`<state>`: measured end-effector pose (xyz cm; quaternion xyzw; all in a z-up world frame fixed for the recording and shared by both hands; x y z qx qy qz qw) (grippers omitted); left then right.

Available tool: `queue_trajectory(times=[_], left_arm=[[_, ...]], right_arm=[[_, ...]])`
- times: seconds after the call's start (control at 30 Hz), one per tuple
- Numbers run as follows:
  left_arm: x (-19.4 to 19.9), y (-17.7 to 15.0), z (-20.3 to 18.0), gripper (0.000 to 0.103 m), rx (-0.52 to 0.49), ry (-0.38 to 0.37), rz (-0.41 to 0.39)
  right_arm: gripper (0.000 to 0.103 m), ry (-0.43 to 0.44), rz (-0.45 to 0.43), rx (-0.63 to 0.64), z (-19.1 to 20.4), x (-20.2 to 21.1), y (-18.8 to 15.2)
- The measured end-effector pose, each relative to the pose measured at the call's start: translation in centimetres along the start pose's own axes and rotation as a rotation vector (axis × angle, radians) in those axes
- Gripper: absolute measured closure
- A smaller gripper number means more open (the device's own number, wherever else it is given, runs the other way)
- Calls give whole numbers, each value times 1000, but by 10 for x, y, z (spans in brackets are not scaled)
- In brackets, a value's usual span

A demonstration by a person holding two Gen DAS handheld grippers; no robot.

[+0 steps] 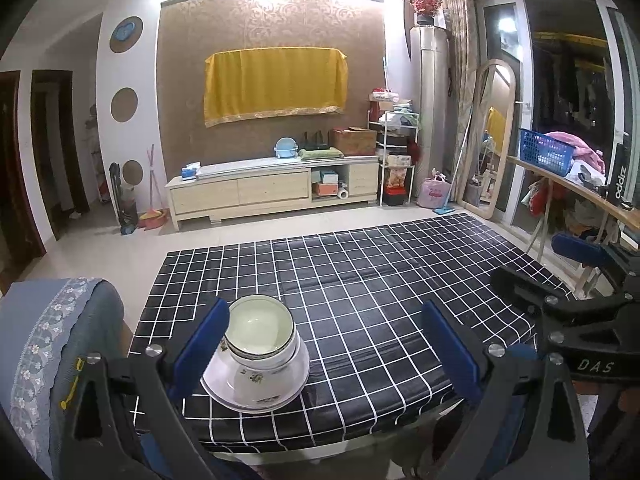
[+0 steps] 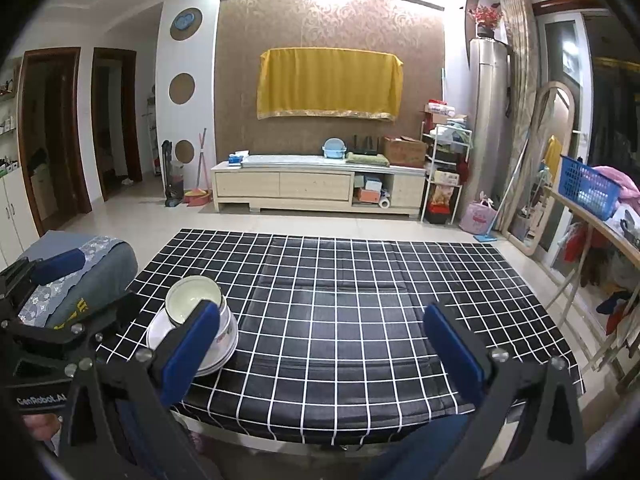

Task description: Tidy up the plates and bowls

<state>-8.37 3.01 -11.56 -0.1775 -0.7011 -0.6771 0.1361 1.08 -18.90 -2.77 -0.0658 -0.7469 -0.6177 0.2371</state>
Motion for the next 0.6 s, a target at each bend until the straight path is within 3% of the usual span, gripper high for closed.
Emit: queue_trajectory(times=[0.6], left_arm=[[1,-2,0,7,0,3,6]], right_arm=[[0,-2,10,0,0,-1,-2]])
Point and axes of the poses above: each gripper's, at about its wrist camera, not at the fingertips, and x roughly against the way its jaws point, z to its left, y to its top, the point moved 3 cm from there along -x, roughly the way its jaws point, and after that the axes turned 5 degrees about x, right-handed, at the moved point
